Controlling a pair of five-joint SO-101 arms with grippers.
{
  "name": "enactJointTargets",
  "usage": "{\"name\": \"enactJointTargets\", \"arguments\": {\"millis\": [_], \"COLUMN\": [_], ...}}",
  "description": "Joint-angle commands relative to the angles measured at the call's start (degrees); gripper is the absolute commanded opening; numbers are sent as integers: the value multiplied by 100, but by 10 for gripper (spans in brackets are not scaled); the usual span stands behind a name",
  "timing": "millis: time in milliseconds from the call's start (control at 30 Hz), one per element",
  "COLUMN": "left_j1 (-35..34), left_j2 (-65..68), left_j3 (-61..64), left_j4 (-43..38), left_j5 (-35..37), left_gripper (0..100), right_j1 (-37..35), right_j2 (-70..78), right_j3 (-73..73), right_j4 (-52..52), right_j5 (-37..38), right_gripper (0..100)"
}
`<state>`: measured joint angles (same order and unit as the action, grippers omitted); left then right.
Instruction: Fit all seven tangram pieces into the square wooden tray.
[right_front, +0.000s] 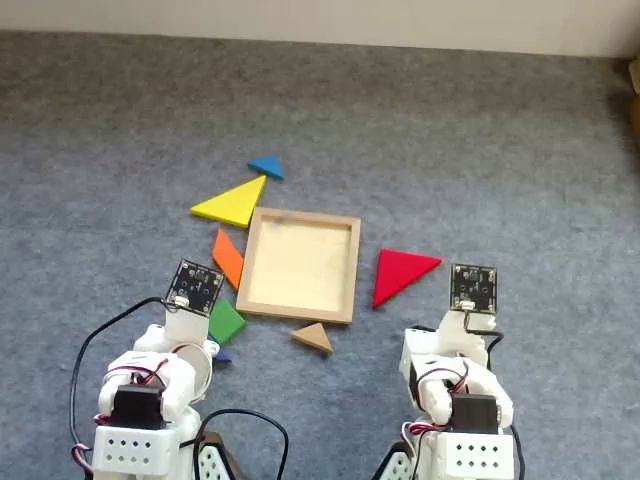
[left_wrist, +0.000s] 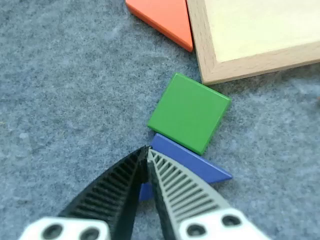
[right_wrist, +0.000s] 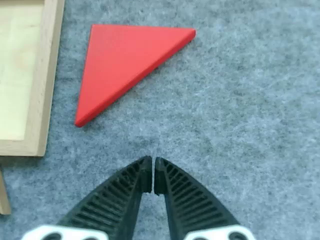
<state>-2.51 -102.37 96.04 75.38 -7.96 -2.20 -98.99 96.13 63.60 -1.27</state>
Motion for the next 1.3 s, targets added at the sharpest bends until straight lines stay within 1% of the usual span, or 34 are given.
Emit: {"name": "enactJointTargets", "arguments": {"millis": [0,200,300,400,700,833,1033,1100,1167,1267], "left_j1": [-66,-66,-66,-66,-66,-66,-66,-66,-66,-66], "left_j2": [-145,-145,-145,-145,-145,-145,-145,-145,-145,-145], "left_j3": [110,110,110,110,110,110,110,110,110,110], "left_j4": [26,26,26,26,26,26,26,26,26,26], "left_j5": [44,44,44,44,44,44,44,44,44,44], "left_gripper": [7,7,7,7,7,7,7,7,7,7], "right_j1": [48,-4,-418,-637,-620,-321,365,567,611,602], "right_j2": [-57,-57,-57,-57,-57,-57,-57,-13,-4,4], "right_j3": [655,664,664,664,664,532,-338,-716,-1042,-1464], "right_j4": [31,31,31,31,57,13,57,84,268,549], "right_j5": [-35,-35,-35,-35,-35,-35,-26,132,352,378], "right_gripper": [31,31,31,31,31,31,31,32,32,33]}}
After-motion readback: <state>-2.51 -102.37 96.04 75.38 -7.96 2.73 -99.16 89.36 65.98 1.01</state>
